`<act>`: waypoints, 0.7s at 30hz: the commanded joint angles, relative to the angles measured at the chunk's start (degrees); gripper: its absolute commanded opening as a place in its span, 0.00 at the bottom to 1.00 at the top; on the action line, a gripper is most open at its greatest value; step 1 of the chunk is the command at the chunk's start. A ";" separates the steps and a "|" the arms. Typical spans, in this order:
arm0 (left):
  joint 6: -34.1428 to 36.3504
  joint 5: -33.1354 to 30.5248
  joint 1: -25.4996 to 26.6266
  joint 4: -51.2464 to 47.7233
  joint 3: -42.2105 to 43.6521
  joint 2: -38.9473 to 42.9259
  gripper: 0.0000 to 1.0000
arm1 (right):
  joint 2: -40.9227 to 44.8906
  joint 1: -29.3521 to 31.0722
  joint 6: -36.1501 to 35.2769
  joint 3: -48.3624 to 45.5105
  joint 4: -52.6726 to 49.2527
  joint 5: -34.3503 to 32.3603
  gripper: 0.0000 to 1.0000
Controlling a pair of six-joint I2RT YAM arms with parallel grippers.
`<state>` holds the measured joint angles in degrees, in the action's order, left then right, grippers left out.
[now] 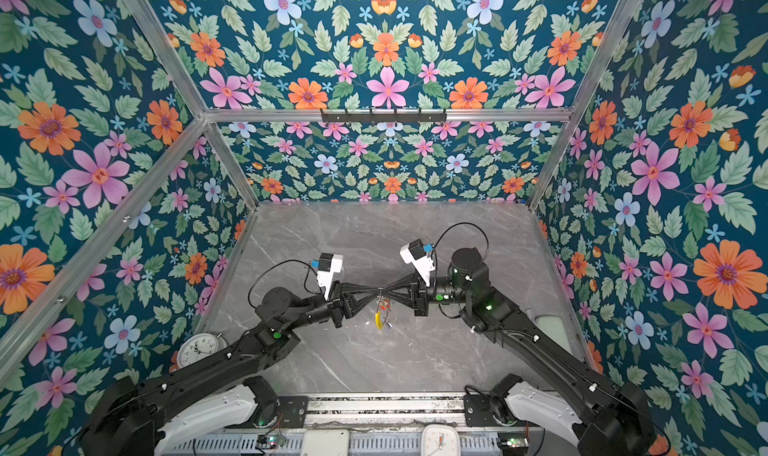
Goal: Remove the keys from the keyring
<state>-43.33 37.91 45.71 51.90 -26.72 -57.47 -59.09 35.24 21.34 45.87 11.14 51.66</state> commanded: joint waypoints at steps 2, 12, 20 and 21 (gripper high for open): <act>0.00 -0.78 0.61 5.32 0.44 0.35 0.00 | 1.29 0.60 2.60 -1.27 3.80 -3.85 0.09; -0.43 -3.49 0.96 7.60 1.58 0.17 0.00 | 1.84 1.13 5.57 -2.05 6.82 -6.77 0.26; -3.09 -6.62 1.32 16.72 3.38 -1.61 0.00 | 5.98 3.75 8.89 -5.53 12.16 -16.78 0.43; -3.19 -7.20 1.38 17.25 3.62 -1.32 0.00 | 6.83 4.47 8.81 -5.99 12.55 -18.71 0.44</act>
<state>-45.47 32.58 46.98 62.26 -23.38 -59.07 -53.67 38.65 28.82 40.51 19.05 39.13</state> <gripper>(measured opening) 0.050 0.436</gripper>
